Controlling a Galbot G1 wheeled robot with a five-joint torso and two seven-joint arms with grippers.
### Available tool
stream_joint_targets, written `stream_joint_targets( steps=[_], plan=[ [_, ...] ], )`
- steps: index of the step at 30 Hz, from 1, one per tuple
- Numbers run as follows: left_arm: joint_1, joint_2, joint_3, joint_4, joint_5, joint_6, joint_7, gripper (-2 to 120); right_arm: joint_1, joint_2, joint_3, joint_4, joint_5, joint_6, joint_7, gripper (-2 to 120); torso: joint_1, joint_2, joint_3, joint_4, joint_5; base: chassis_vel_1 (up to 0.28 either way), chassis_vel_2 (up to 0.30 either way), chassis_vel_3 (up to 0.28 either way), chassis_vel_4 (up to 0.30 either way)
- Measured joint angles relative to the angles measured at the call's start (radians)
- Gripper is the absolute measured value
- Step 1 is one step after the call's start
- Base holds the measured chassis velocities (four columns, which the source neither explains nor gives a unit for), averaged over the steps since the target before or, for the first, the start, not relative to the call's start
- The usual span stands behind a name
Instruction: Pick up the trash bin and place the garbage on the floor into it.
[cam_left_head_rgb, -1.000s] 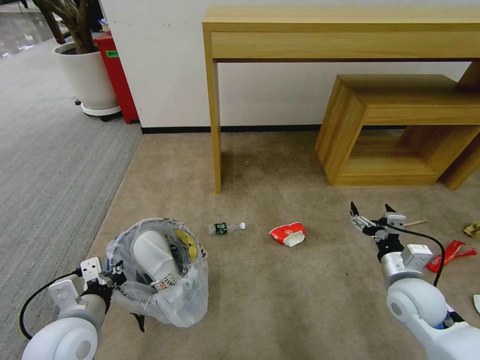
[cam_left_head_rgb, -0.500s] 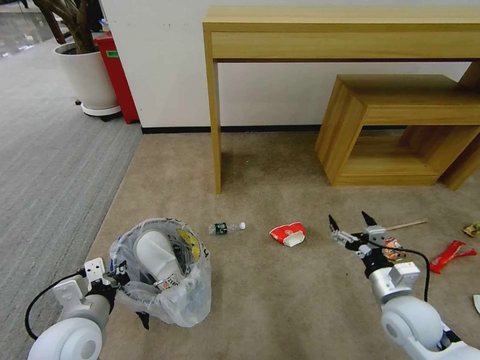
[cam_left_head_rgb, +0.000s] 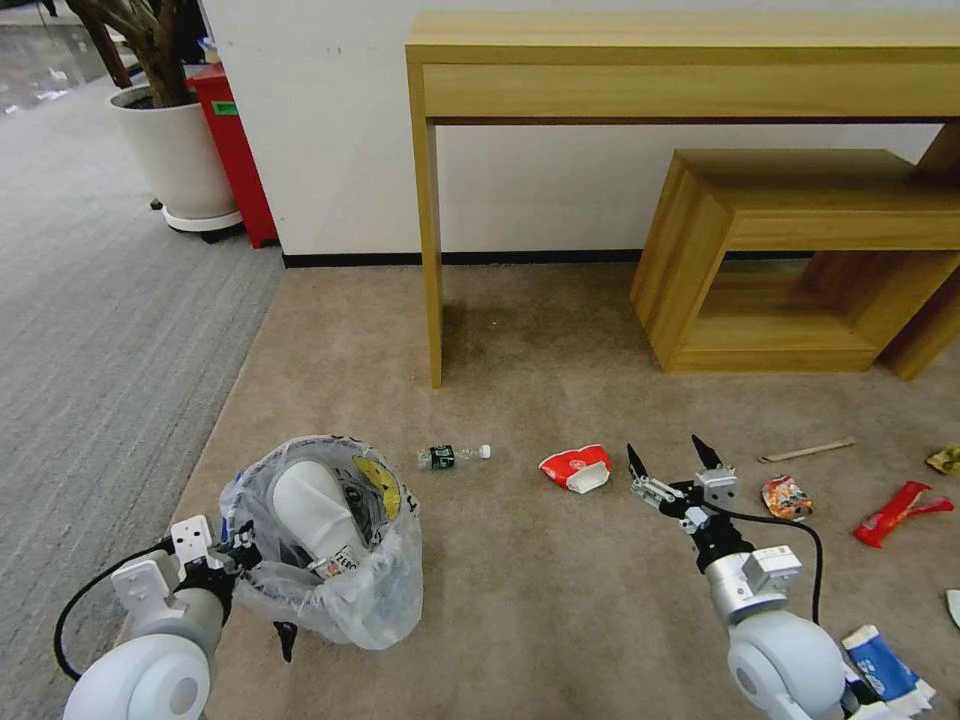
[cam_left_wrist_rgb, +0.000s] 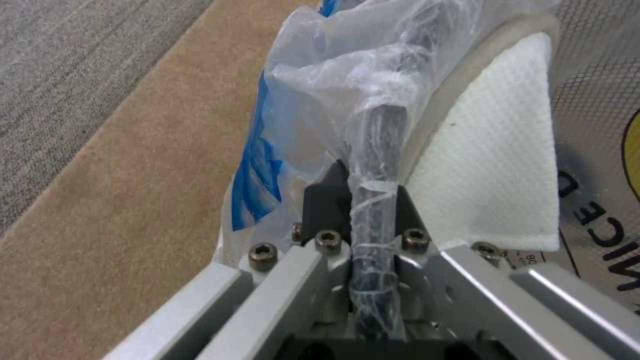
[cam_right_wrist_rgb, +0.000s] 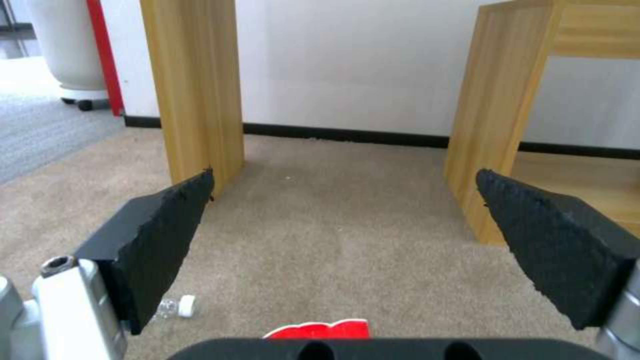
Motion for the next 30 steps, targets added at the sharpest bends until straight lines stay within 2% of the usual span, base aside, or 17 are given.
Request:
stream_joint_targets(
  steps=[17,30],
  plan=[
    [-0.017,0.004,0.0,0.021,0.008,-0.001,0.003,1,0.008,0.046,-0.02,-0.032,-0.053,0.003,-0.01,100,0.0,0.0,0.0,-0.0001,0.0,0.0,0.0,0.0,0.0],
    [-0.016,0.005,-0.002,0.023,0.02,0.001,0.004,1,0.014,0.048,-0.023,-0.039,-0.059,0.002,-0.012,96,0.0,0.0,0.0,0.0,0.0,0.0,0.0,0.0,0.0]
  ],
)
